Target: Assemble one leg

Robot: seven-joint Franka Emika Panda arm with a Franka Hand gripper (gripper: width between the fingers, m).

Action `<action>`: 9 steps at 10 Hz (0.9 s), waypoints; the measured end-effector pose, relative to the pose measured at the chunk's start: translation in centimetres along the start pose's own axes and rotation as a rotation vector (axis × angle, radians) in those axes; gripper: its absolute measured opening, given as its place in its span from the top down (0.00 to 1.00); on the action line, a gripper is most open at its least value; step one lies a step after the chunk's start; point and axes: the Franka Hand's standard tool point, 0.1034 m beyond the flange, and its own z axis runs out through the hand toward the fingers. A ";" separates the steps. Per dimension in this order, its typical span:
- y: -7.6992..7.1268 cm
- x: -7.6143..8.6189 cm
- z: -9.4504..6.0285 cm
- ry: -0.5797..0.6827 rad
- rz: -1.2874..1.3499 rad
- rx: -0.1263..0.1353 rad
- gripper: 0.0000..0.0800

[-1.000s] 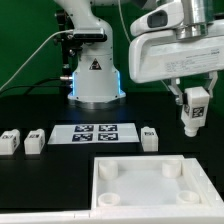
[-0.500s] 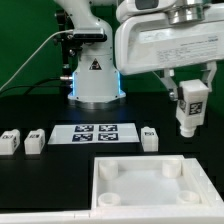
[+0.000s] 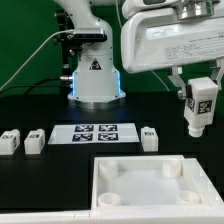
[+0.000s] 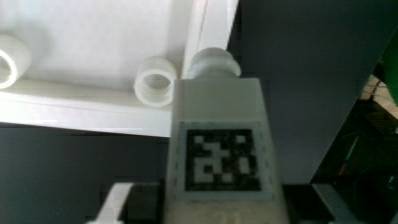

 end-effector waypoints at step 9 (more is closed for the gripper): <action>4.0 3.3 3.4 0.172 -0.026 -0.027 0.63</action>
Offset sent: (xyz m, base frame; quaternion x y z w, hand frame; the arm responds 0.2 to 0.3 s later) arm 0.0450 -0.0220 -0.0265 -0.0306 0.1281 -0.0214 0.9911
